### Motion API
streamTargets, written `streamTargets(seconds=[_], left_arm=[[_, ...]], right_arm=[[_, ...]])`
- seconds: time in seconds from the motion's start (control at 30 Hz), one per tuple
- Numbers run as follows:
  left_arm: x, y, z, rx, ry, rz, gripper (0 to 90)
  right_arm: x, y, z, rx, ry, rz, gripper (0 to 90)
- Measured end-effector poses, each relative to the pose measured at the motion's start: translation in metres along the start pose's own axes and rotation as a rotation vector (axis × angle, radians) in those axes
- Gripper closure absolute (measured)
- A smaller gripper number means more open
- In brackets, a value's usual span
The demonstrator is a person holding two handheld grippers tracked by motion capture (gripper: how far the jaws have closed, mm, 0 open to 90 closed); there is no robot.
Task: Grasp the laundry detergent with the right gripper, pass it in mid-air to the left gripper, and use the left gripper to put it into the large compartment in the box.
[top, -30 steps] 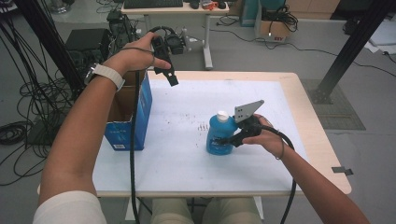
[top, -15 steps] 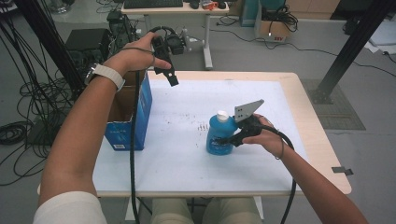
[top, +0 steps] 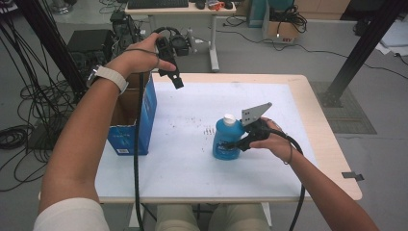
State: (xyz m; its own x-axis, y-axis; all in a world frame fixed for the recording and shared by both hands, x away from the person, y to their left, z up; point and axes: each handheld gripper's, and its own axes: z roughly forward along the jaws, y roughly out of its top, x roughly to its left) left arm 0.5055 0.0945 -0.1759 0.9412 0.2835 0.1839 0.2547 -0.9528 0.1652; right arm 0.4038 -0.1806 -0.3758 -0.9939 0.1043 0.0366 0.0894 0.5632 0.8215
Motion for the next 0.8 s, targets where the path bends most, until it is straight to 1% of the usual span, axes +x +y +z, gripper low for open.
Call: streamTargets(seconds=[0.17,0.43,0.47,0.67,0.7,0.8], left_arm=[[0.0003,-0.0007,-0.0004,0.001,0.002,0.003,11.3],[-0.0005,-0.0018,-0.0019,0.003,0.001,-0.006,11.3],[-0.0004,-0.0018,-0.0016,-0.004,0.003,-0.001,11.3],[-0.0008,-0.0002,-0.0014,0.003,0.001,0.003,11.3],[-0.001,-0.0001,-0.0009,-0.001,0.001,0.001,11.3],[-0.0011,0.0004,-0.0011,0.0,0.003,0.003,11.3]], right_arm=[[-0.0004,-0.0001,-0.0003,0.002,0.001,0.001,43.6],[-0.0001,0.0,0.0,0.001,0.001,0.005,43.5],[-0.0007,0.0,0.0001,-0.001,0.002,0.0,43.4],[-0.0009,0.0002,0.0002,0.0,0.003,-0.004,43.4],[-0.0003,0.0001,-0.0001,0.003,0.003,0.004,43.4],[-0.0009,0.0,0.0002,-0.001,0.003,-0.003,43.3]])
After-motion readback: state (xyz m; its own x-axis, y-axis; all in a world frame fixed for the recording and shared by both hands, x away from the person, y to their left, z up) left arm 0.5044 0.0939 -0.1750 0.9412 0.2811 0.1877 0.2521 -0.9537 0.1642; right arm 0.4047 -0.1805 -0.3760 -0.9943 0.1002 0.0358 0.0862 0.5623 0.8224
